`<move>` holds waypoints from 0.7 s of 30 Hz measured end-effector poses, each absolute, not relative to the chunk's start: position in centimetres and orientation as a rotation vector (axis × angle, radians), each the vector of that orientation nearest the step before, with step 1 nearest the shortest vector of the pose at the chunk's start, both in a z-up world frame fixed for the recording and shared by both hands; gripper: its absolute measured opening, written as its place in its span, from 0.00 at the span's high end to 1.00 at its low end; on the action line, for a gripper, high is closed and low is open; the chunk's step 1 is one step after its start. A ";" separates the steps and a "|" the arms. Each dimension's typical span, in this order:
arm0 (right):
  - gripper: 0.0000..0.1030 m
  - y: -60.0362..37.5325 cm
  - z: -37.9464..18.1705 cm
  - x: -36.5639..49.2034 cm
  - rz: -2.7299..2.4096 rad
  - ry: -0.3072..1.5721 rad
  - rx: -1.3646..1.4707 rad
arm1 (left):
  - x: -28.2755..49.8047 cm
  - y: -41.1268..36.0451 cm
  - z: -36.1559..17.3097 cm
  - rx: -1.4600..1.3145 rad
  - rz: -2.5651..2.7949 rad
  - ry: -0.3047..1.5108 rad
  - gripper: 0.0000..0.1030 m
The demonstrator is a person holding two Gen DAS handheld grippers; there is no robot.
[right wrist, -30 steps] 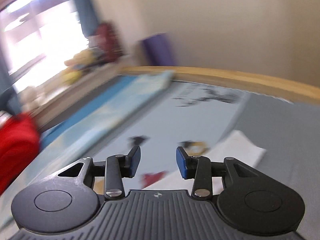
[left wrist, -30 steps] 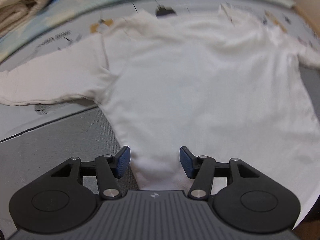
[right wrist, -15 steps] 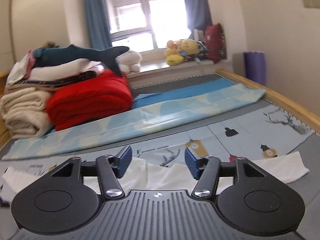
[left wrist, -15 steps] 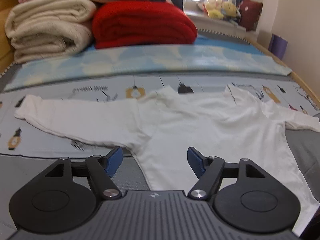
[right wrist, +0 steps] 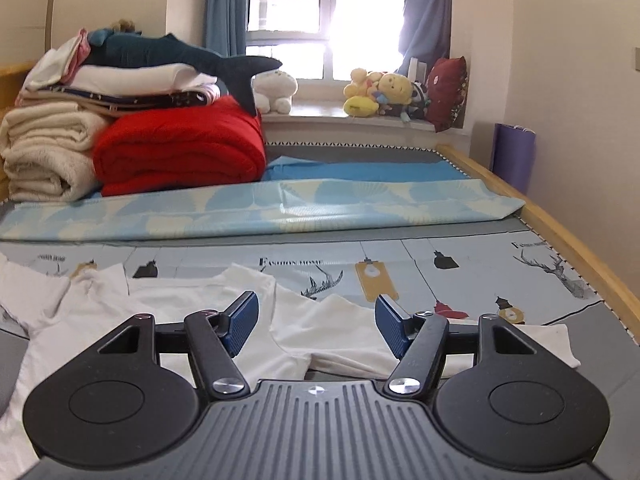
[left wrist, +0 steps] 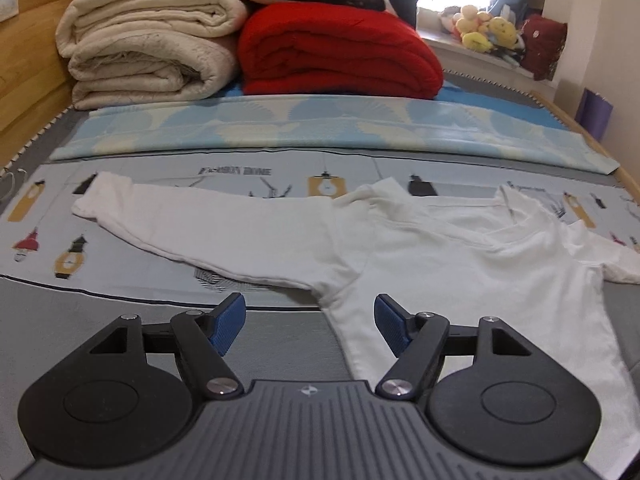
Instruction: Fold small clothes
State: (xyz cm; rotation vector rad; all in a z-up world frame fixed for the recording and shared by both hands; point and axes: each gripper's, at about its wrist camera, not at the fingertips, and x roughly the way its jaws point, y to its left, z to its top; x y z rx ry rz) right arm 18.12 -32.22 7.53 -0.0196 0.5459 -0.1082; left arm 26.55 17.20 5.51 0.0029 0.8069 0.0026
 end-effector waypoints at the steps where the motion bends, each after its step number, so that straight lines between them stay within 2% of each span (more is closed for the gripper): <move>1: 0.35 -32.1 7.4 18.3 -0.104 0.550 -0.019 | 26.7 17.3 5.5 0.015 0.014 0.803 0.28; 4: 0.35 -31.9 7.2 19.0 -0.098 0.553 0.003 | 26.9 17.9 5.4 0.012 0.027 0.801 0.42; 8: 0.35 -31.5 7.0 20.0 -0.083 0.549 0.027 | 28.0 18.4 4.6 -0.030 0.020 0.888 0.68; 16: 0.37 -29.7 7.2 21.1 -0.026 0.516 -0.043 | 33.5 21.3 6.8 -0.047 0.129 0.797 0.70; 21: 0.41 -29.7 7.1 21.9 -0.020 0.527 -0.037 | 35.1 24.7 4.0 -0.100 0.173 0.743 0.69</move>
